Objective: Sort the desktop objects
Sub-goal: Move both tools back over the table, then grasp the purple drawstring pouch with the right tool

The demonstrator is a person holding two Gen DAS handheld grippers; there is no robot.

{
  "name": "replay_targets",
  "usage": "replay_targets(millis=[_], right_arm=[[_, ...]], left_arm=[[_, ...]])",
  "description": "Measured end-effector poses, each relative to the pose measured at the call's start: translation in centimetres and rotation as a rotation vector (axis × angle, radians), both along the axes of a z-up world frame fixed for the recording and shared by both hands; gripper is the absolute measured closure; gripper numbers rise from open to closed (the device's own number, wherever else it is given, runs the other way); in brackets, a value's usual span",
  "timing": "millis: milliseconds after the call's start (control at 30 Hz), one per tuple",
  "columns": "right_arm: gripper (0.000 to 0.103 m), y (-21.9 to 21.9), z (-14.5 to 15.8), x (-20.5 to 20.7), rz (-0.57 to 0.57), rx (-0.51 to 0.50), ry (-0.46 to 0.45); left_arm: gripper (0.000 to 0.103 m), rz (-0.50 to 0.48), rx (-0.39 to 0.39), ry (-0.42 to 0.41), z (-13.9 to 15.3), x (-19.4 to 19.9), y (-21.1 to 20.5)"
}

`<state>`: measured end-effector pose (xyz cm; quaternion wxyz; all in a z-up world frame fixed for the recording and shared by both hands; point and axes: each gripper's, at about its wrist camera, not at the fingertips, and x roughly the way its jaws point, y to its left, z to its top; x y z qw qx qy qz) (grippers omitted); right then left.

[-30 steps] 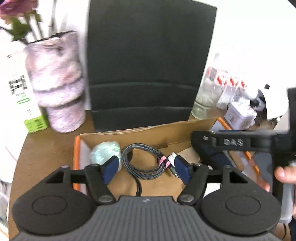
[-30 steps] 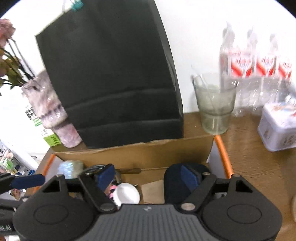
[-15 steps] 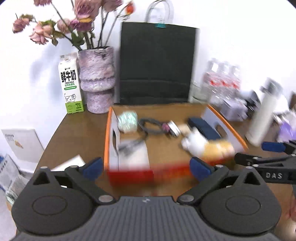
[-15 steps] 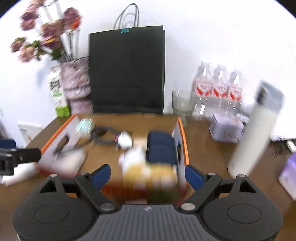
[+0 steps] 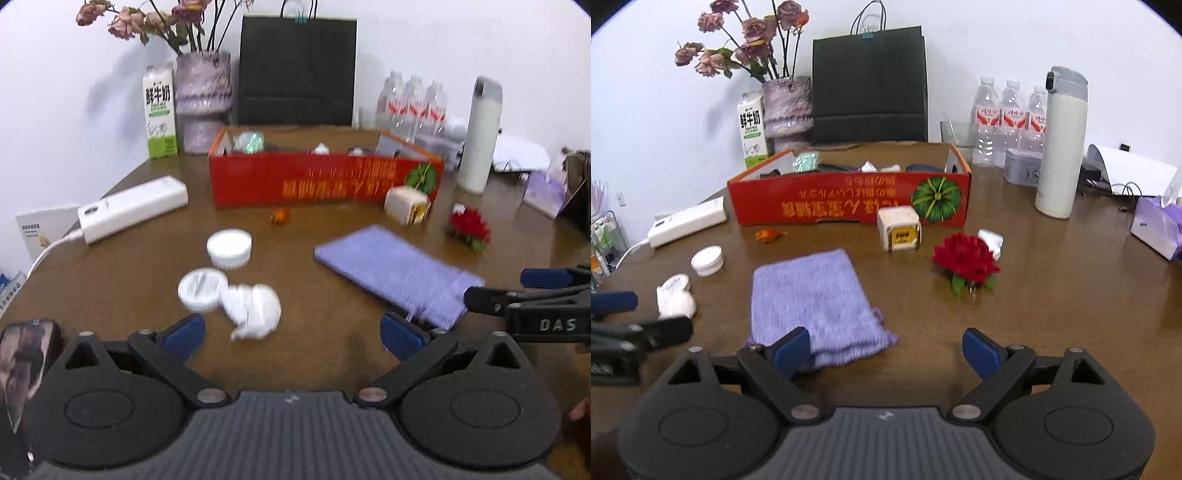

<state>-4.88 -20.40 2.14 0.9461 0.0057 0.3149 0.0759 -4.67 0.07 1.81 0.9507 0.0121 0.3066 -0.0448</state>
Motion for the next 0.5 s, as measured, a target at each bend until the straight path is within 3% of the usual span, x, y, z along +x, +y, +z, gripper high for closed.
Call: replay_targets(millis=[267, 500], right_arm=[[0.009, -1.3, -0.5, -1.1, -0.021, 0.116, -0.029], [0.009, -1.1, -0.7, -1.1, -0.006, 0.119, -0.026]], left_arm=[[0.0, 0.012, 0.014, 0.029, -1.3, 0.0, -0.4], [0.0, 0.024, 0.008, 0.028, -1.4, -0.2, -0.2]])
